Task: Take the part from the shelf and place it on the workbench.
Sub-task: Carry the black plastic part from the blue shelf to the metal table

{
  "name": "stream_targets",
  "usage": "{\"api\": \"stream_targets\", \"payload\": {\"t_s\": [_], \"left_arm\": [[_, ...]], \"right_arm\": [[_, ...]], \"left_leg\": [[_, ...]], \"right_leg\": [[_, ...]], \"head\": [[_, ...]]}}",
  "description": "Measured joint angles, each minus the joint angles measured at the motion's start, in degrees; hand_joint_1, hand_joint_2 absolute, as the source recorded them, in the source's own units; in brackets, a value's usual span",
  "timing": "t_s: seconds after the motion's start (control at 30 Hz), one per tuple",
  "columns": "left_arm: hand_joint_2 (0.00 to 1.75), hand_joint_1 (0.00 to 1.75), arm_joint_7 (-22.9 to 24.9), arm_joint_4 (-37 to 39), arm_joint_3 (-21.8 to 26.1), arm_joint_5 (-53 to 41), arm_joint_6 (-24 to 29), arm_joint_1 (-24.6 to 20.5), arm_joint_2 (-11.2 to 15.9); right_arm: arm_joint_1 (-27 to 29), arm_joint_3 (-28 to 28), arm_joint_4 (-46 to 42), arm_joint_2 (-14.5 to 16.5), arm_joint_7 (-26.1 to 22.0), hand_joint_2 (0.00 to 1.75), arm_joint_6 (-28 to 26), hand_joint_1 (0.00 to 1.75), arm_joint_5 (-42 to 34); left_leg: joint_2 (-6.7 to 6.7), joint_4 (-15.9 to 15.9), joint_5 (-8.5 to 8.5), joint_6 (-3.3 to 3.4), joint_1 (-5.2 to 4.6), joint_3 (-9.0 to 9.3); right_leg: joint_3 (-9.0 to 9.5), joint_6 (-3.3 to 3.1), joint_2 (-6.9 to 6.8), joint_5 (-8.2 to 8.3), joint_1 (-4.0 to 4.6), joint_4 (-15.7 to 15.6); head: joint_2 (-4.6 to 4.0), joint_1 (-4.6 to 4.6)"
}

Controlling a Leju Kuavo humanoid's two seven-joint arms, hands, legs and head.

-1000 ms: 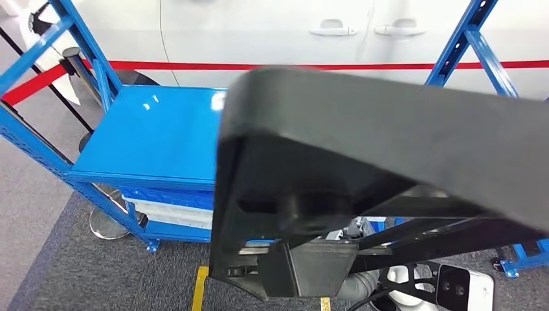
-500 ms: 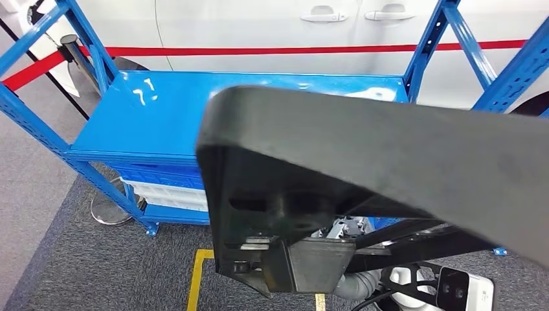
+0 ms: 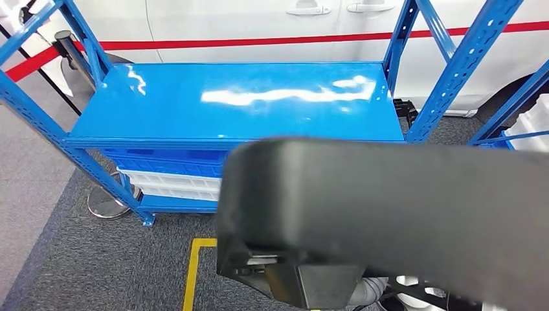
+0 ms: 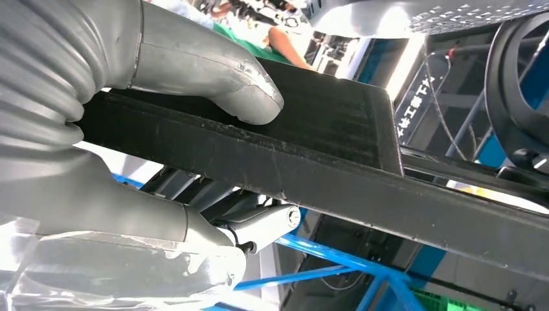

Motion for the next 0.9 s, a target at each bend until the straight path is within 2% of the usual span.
{"api": "stream_targets", "payload": {"t_s": [0.03, 0.07, 0.13, 0.17, 0.2, 0.23, 0.27, 0.3, 0.33, 0.37, 0.4, 0.43, 0.5, 0.53, 0.57, 0.6, 0.67, 0.7, 0.73, 0.77, 0.8, 0.83, 0.87, 0.9], "left_arm": [[1.75, 0.00, 0.1, 0.0, -0.2, -0.2, 0.0, -0.1, 0.0], [1.75, 0.00, 0.2, 0.0, -0.4, -0.5, 0.0, -0.1, -0.1], [1.75, 0.00, 0.5, 0.0, -0.8, -0.9, 0.0, -0.3, -0.2], [1.75, 0.00, 0.6, 0.0, -0.9, -1.1, 0.0, -0.3, -0.2], [1.75, 0.00, 0.7, 0.0, -1.1, -1.3, 0.0, -0.5, -0.2], [1.75, 0.00, 0.9, 0.0, -1.2, -1.5, 0.0, -0.6, -0.2], [1.75, 0.00, 1.0, 0.0, -1.4, -1.6, 0.0, -0.8, -0.2], [1.75, 0.00, 1.1, 0.0, -1.6, -1.8, 0.0, -1.1, -0.2], [1.75, 0.00, 1.2, 0.0, -1.7, -1.9, 0.0, -1.3, -0.1], [1.75, 0.00, 1.3, 0.0, -1.9, -1.9, 0.0, -1.5, 0.0], [1.75, 0.00, 1.3, 0.0, -2.0, -2.0, 0.0, -1.7, 0.0], [1.75, 0.00, 1.4, 0.0, -2.1, -2.0, 0.0, -1.8, 0.1], [1.75, 0.00, 1.4, 0.0, -2.2, -2.2, 0.0, -1.8, 0.1], [1.75, 0.00, 1.4, 0.0, -2.3, -2.3, 0.0, -1.8, 0.0], [1.75, 0.00, 1.4, 0.0, -2.4, -2.4, 0.0, -1.8, -0.1], [1.75, 0.00, 1.5, 0.0, -2.5, -2.5, 0.0, -1.8, -0.2], [1.75, 0.00, 1.5, 0.0, -2.6, -2.6, 0.0, -1.8, -0.3], [1.75, 0.00, 1.5, 0.0, -2.7, -2.6, 0.0, -1.9, -0.3], [1.75, 0.00, 1.5, 0.0, -2.7, -2.6, 0.0, -1.9, -0.3], [1.75, 0.00, 1.5, 0.0, -2.8, -2.6, 0.0, -1.9, -0.3], [1.75, 0.00, 1.5, 0.0, -2.9, -2.6, 0.0, -1.9, -0.3], [1.75, 0.00, 1.4, 0.0, -2.9, -2.6, 0.0, -2.0, -0.3], [1.75, 0.00, 1.4, 0.0, -2.9, -2.6, 0.0, -2.1, -0.3], [1.75, 0.00, 1.4, 0.0, -3.0, -2.6, 0.0, -2.3, -0.2]], "right_arm": [[0.1, -0.2, -0.2, 0.0, 0.0, 1.75, -0.2, 1.71, 0.1], [0.2, -0.3, -0.4, 0.0, 0.0, 1.75, -0.4, 1.71, 0.2], [0.4, -0.6, -0.8, 0.0, 0.0, 1.75, -0.9, 1.71, 0.4], [0.6, -0.7, -0.9, 0.0, 0.0, 1.75, -1.2, 1.71, 0.6], [0.8, -0.8, -1.0, 0.0, 0.0, 1.75, -1.5, 1.71, 0.8], [1.0, -0.8, -1.1, 0.0, 0.0, 1.75, -1.9, 1.71, 1.1], [1.2, -0.8, -1.4, 0.0, 0.0, 1.75, -2.4, 1.71, 1.5], [1.3, -0.8, -1.7, 0.0, 0.0, 1.75, -3.0, 1.71, 1.8], [1.3, -0.8, -2.0, 0.0, 0.0, 1.75, -3.5, 1.71, 2.1], [1.4, -0.8, -2.4, 0.0, 0.0, 1.75, -3.8, 1.71, 2.2], [1.4, -0.8, -2.7, 0.0, 0.0, 1.75, -4.0, 1.71, 2.3], [1.5, -0.8, -2.9, 0.0, 0.0, 1.75, -4.2, 1.71, 2.3], [1.7, -0.8, -3.3, 0.0, 0.0, 1.75, -4.3, 1.71, 2.4], [1.8, -0.8, -3.5, -0.1, 0.0, 1.75, -4.4, 1.71, 2.4], [1.9, -0.8, -3.6, -0.1, 0.0, 1.75, -4.4, 1.71, 2.4], [1.9, -0.8, -3.7, -0.1, 0.0, 1.75, -4.4, 1.71, 2.4], [2.0, -0.8, -3.8, -0.1, 0.0, 1.75, -4.4, 1.71, 2.4], [2.0, -0.8, -3.9, -0.1, 0.0, 1.75, -4.4, 1.71, 2.4], [2.0, -0.8, -3.9, -0.1, 0.0, 1.75, -4.4, 1.71, 2.4], [2.1, -0.8, -3.9, -0.1, 0.0, 1.75, -4.4, 1.71, 2.4], [2.2, -0.8, -4.0, -0.2, 0.0, 1.75, -4.4, 1.71, 2.4], [2.2, -0.8, -4.1, -0.2, 0.0, 1.75, -4.4, 1.71, 2.4], [2.2, -0.8, -4.3, -0.2, 0.0, 1.75, -4.4, 1.71, 2.4], [2.2, -0.8, -4.4, -0.2, 0.0, 1.75, -4.4, 1.71, 2.4]], "left_leg": [[0.49, -0.7, 0.93, 0.19, 0.10, -0.20], [1.04, -1.3, 1.88, 0.33, 0.27, -0.57], [1.97, -1.5, 3.26, 0.45, 0.42, -1.94], [2.42, -1.3, 3.78, 0.37, 0.45, -2.79], [2.80, -1.1, 4.25, 0.19, 0.49, -3.69], [3.15, -0.6, 4.67, -0.08, 0.60, -4.73], [3.42, 0.0, 5.03, -0.40, 0.78, -5.85], [3.61, 0.8, 5.30, -0.75, 0.97, -6.98], [3.74, 1.7, 5.46, -1.14, 1.10, -8.15], [3.76, 2.6, 5.59, -1.50, 1.19, -9.07], [3.73, 3.4, 5.76, -1.89, 1.20, -9.71], [3.69, 3.8, 6.07, -2.29, 1.25, -10.17], [3.59, 3.8, 6.85, -3.08, 1.61, -10.66], [3.41, 4.2, 6.36, -3.44, 1.85, -11.13], [3.15, 5.4, 4.75, -3.70, 2.01, -11.78], [2.81, 7.7, 2.12, -3.86, 2.10, -12.63], [2.27, 14.5, -3.48, -3.77, 2.07, -14.17], [2.12, 17.5, -4.76, -3.57, 2.02, -14.42], [2.04, 19.1, -4.64, -3.29, 1.92, -14.02], [1.99, 18.9, -3.34, -2.94, 1.74, -12.77], [1.96, 16.9, -1.60, -2.54, 1.49, -10.61], [1.87, 13.3, -0.43, -2.06, 1.15, -7.68], [1.80, 9.0, -0.17, -1.55, 0.80, -4.53], [1.72, 5.2, -0.60, -1.28, 0.53, -1.97]], "right_leg": [[-0.33, 0.25, -0.16, -0.84, 0.02, 0.4], [-0.88, 0.47, -0.46, -2.78, 0.07, 1.8], [-2.36, 1.01, -1.15, -8.57, -0.15, 7.5], [-2.95, 1.37, -1.29, -10.48, -0.41, 10.8], [-3.15, 1.75, -1.40, -10.96, -0.72, 13.5], [-2.68, 2.14, -1.54, -9.96, -1.07, 14.7], [-1.35, 2.57, -1.72, -8.19, -1.46, 14.2], [0.83, 3.01, -1.94, -6.64, -1.88, 12.1], [3.55, 3.47, -2.15, -6.44, -2.12, 8.8], [5.89, 3.43, -2.20, -7.14, -2.14, 5.6], [7.40, 3.22, -2.24, -8.21, -2.07, 3.1], [7.98, 2.73, -2.19, -9.10, -1.78, 1.8], [7.28, 1.35, -2.21, -8.64, -1.37, 1.5], [6.78, 0.68, -2.25, -8.08, -1.21, 1.5], [6.20, 0.07, -2.31, -7.47, -1.15, 1.4], [5.51, -0.41, -2.37, -6.82, -1.08, 1.3], [4.02, -0.92, -2.32, -5.59, -0.67, 1.3], [3.22, -1.05, -2.27, -4.98, -0.42, 1.4], [2.43, -1.13, -2.21, -4.40, -0.20, 1.4], [1.64, -1.16, -2.15, -3.81, -0.02, 1.5], [0.94, -1.15, -2.09, -3.26, 0.08, 1.5], [0.39, -1.09, -2.05, -2.74, 0.13, 1.5], [-0.01, -0.94, -2.03, -2.25, 0.16, 1.5], [-0.20, -0.71, -2.06, -1.74, 0.12, 1.4]], "head": [[0.00, 0.01], [0.00, 0.04], [0.00, 0.07], [0.00, 0.07], [0.00, 0.07], [-0.01, 0.07], [-0.01, 0.07], [0.00, 0.06], [0.00, 0.08], [0.00, 0.01], [0.00, -0.06], [0.00, -0.13], [0.00, -0.20], [0.00, -0.20], [0.00, -0.22], [0.00, -0.26], [0.00, -0.33], [0.00, -0.35], [0.00, -0.34], [0.00, -0.35], [0.00, -0.35], [0.00, -0.35], [0.00, -0.35], [0.00, -0.34]]}}
